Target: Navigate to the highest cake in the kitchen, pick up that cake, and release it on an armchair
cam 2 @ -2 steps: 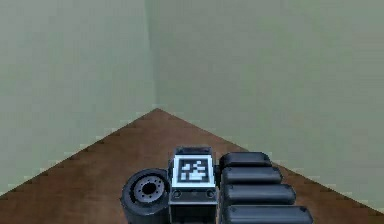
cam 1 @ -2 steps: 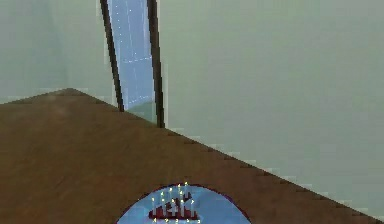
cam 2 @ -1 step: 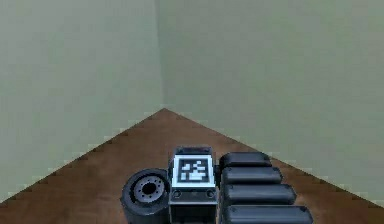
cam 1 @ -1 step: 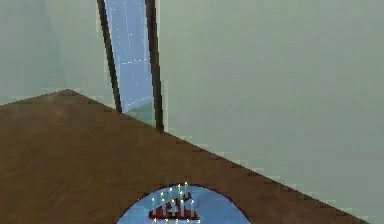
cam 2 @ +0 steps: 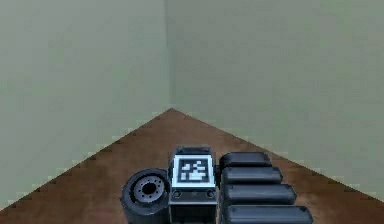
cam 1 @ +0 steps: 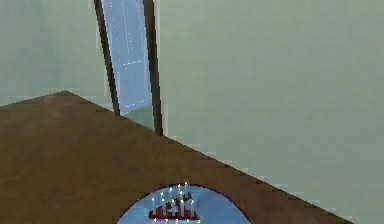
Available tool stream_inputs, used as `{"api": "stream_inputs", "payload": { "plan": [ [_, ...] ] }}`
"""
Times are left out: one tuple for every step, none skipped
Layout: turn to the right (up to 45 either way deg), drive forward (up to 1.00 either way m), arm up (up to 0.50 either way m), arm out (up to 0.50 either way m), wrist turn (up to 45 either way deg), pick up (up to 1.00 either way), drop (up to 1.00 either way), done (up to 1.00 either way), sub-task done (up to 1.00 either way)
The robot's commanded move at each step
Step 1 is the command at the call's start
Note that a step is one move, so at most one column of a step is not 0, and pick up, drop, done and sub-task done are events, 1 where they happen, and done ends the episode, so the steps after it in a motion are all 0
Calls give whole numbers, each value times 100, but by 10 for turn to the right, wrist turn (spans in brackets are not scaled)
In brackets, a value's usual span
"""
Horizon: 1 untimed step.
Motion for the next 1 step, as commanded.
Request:
{"api": "stream_inputs", "payload": {
  "plan": [
    [-210,0,0,0,0,0,0,0,0]
  ]
}}
